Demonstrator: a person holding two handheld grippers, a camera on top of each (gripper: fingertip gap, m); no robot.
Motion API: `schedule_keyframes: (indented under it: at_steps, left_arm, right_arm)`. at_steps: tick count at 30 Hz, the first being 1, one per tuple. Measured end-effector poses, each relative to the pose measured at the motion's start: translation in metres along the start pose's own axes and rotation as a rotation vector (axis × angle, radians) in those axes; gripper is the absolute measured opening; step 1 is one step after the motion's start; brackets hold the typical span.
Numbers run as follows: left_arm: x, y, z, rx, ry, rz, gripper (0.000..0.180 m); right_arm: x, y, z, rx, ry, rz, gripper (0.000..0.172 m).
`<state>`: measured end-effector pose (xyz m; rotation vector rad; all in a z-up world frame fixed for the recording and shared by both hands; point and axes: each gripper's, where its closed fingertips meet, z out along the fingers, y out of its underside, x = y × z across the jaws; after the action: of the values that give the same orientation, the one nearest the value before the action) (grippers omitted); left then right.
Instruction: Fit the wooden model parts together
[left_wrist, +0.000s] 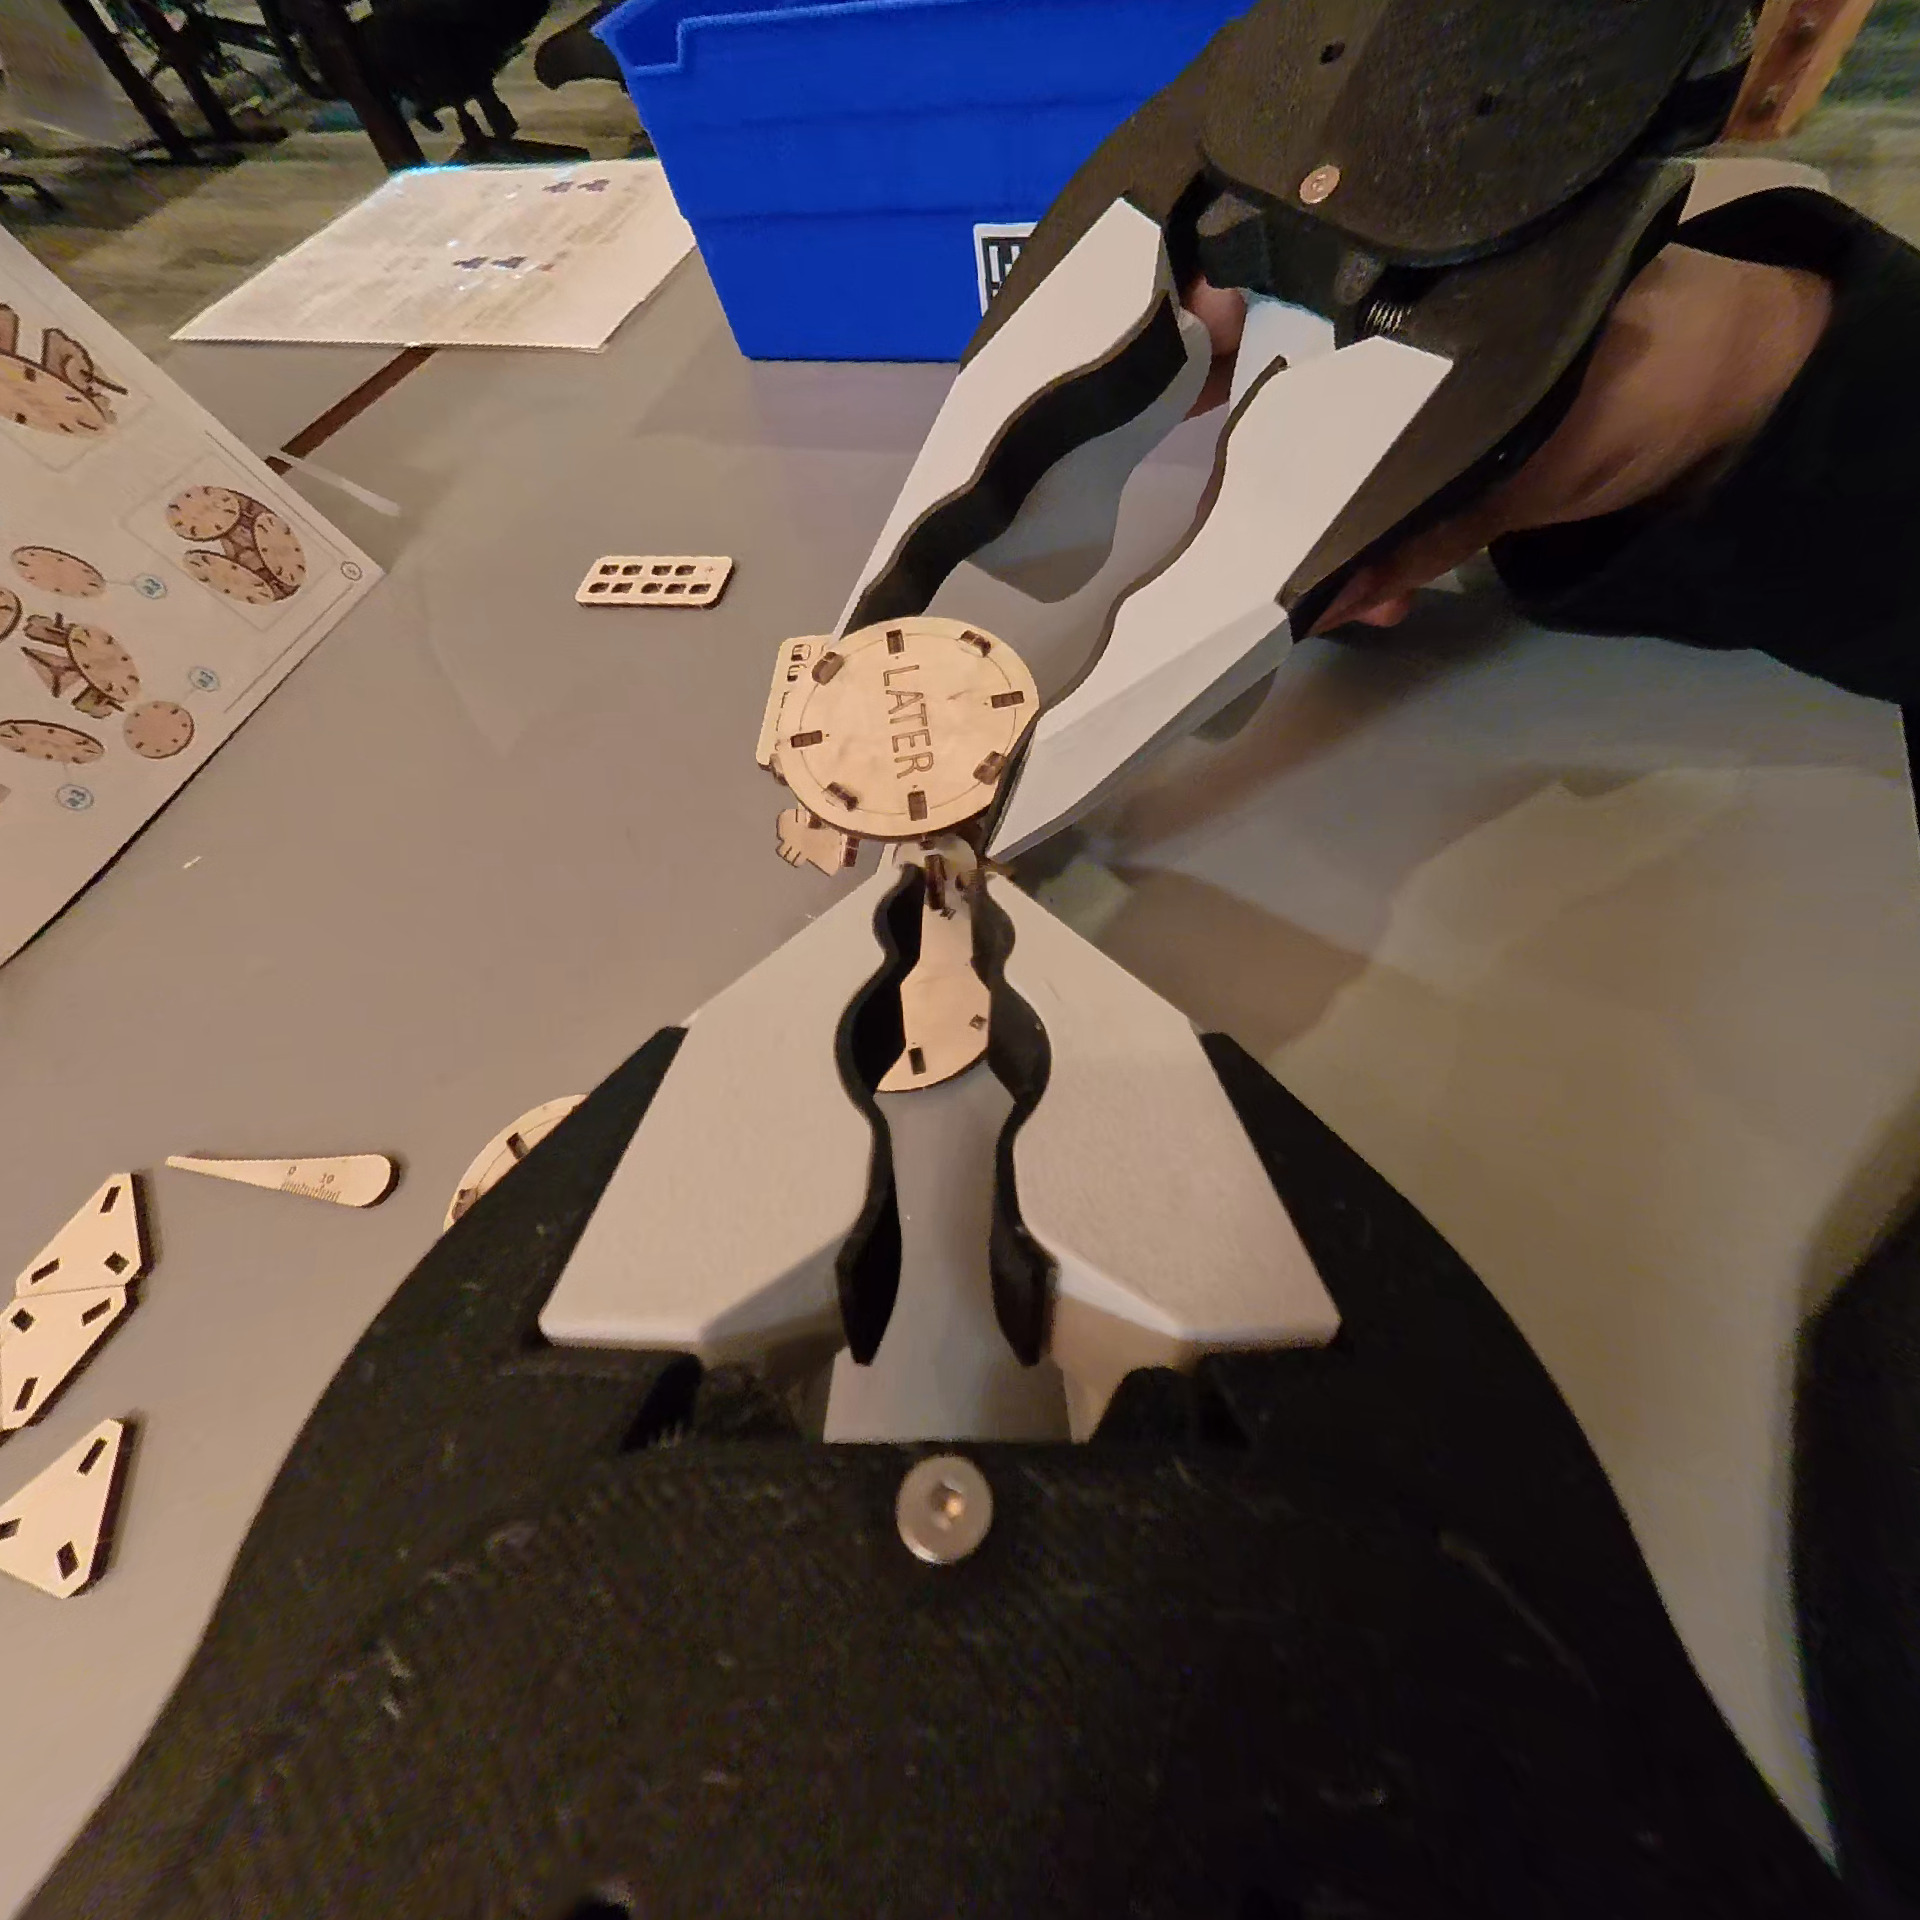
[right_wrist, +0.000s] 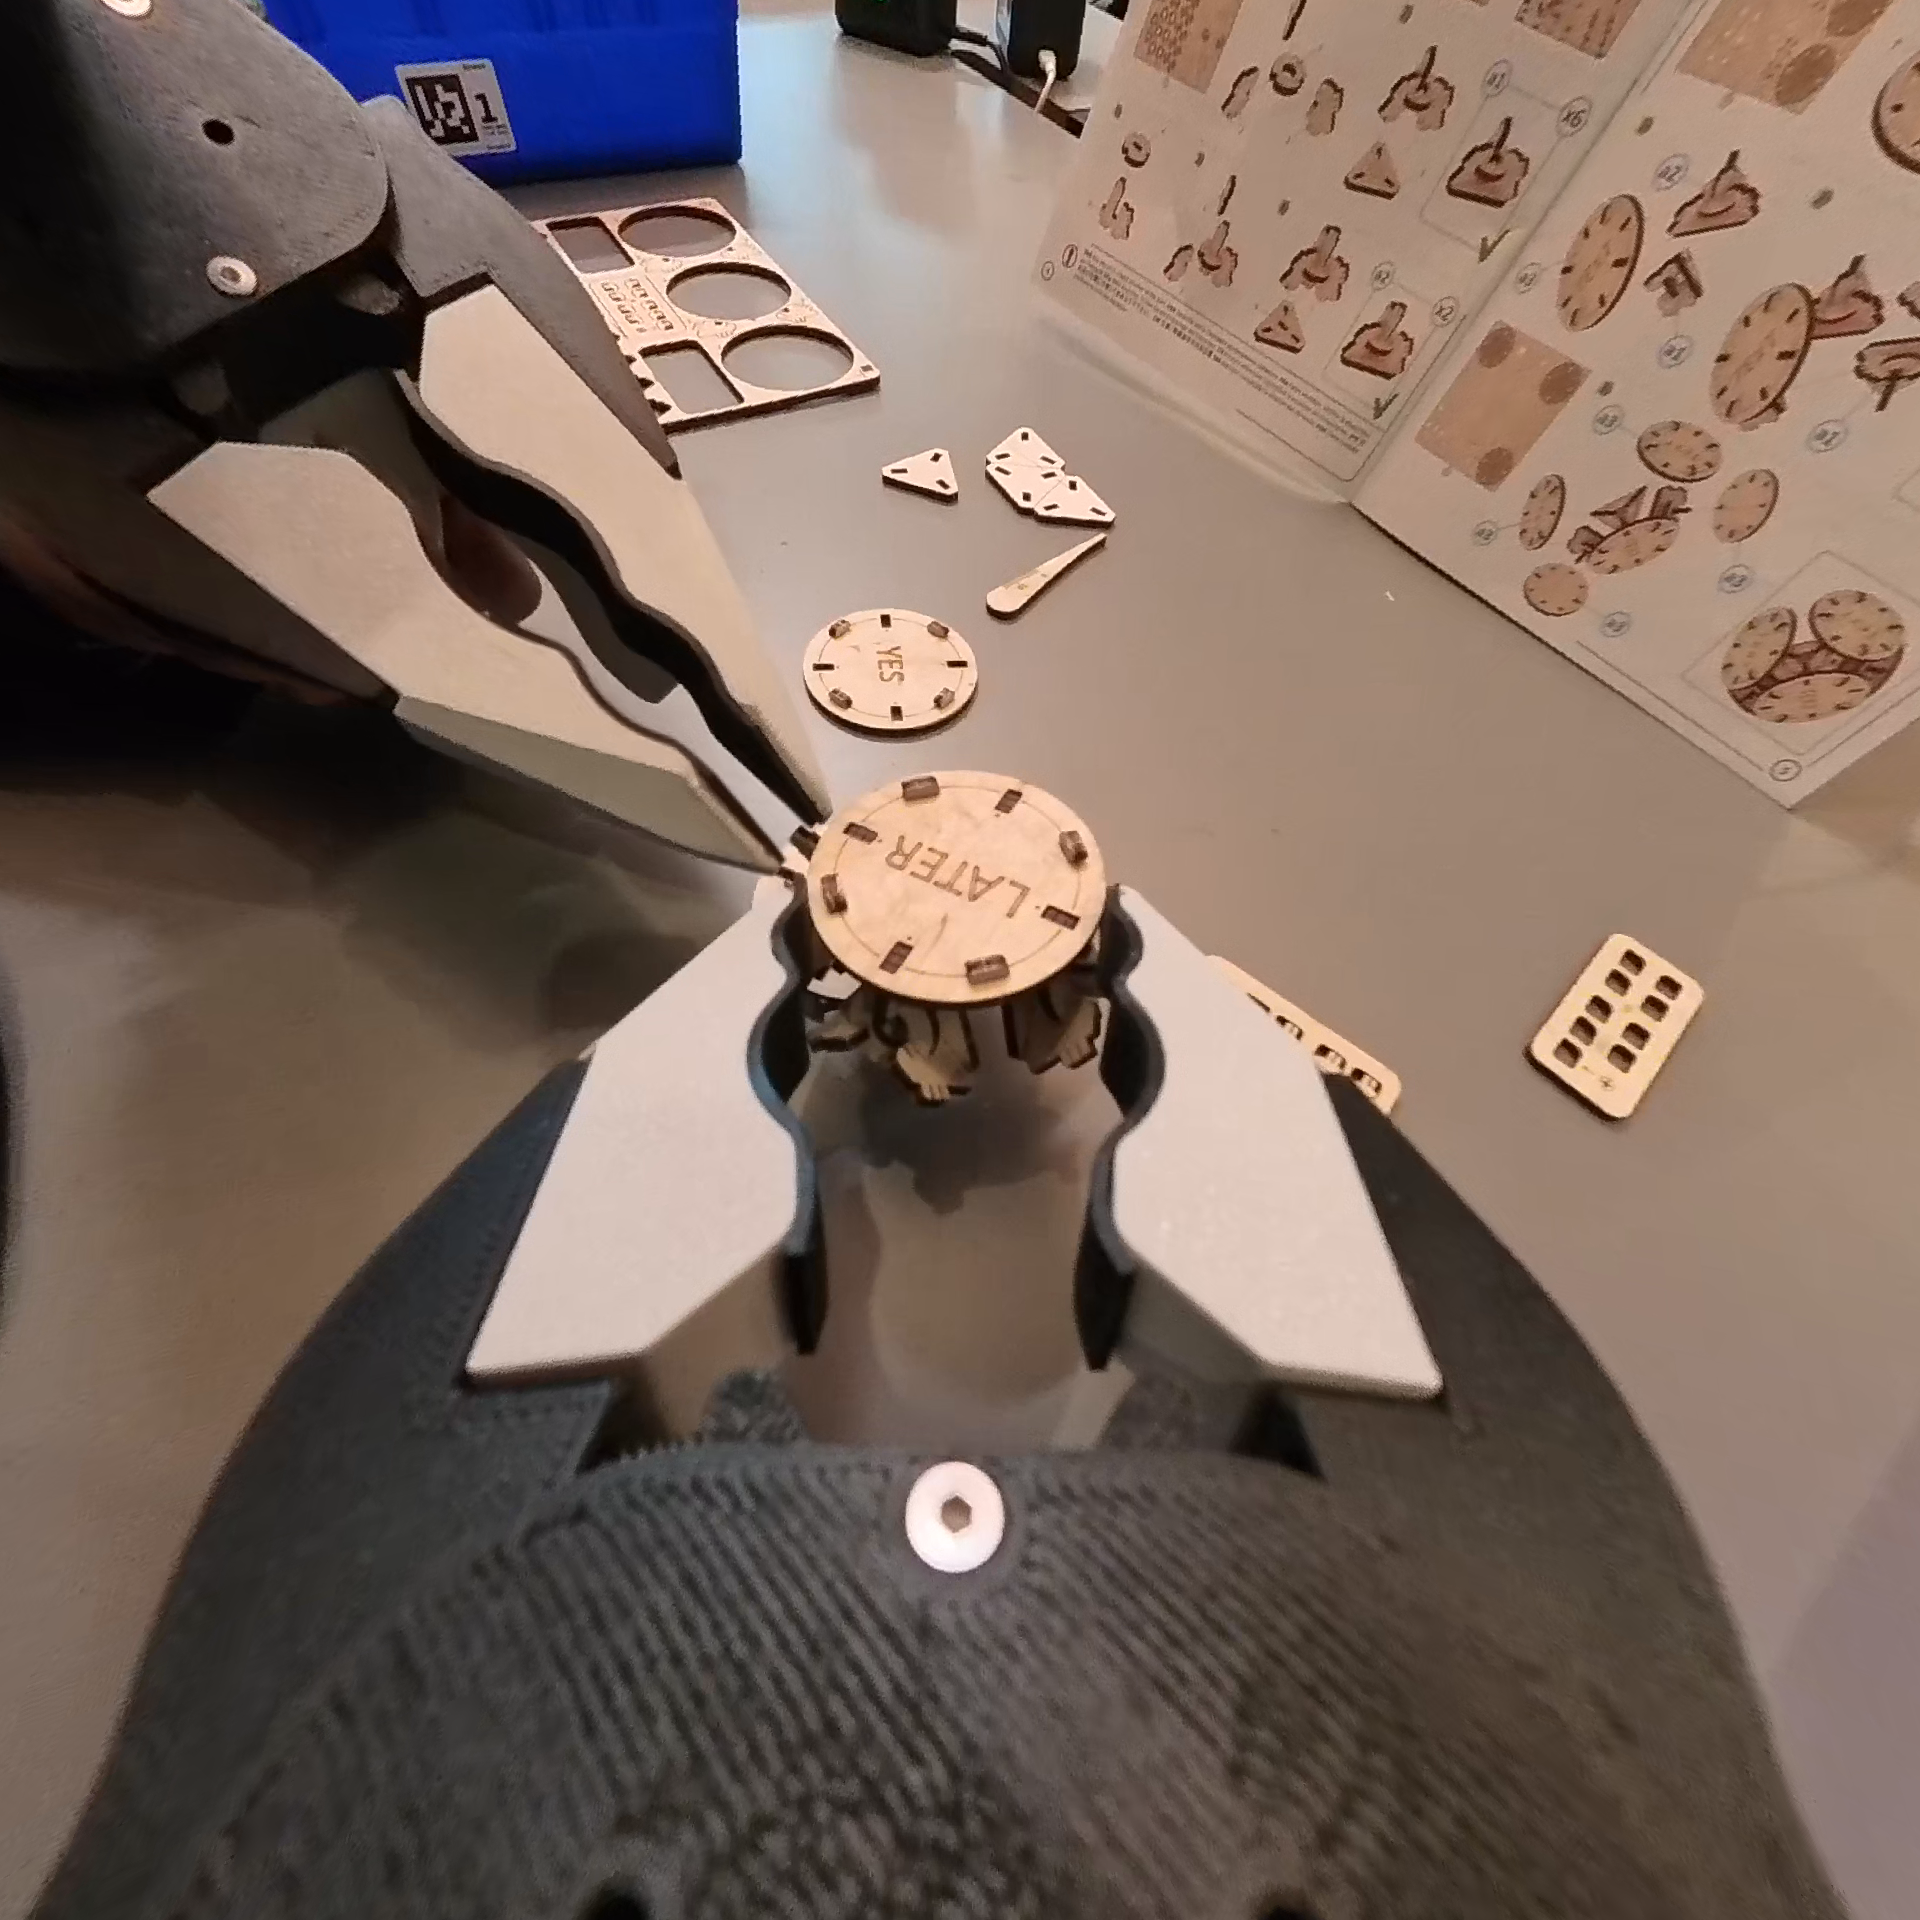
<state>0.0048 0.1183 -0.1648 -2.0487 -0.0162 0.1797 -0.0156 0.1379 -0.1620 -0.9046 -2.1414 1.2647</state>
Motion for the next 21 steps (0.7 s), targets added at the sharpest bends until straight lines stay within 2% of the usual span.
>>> schedule_keyframes:
  at_steps: [15,21]
  left_arm:
    - [0.0017,0.0021,0.0013,-0.018,0.002,0.015,0.006]
    - [0.0014,0.0022,0.001,-0.017,0.004,0.009,0.0]
  right_arm:
    - [-0.0001,-0.001,-0.0004,0.005,0.001,-0.004,0.054]
    - [-0.0008,-0.0009,-0.0001,0.004,-0.004,-0.004,0.054]
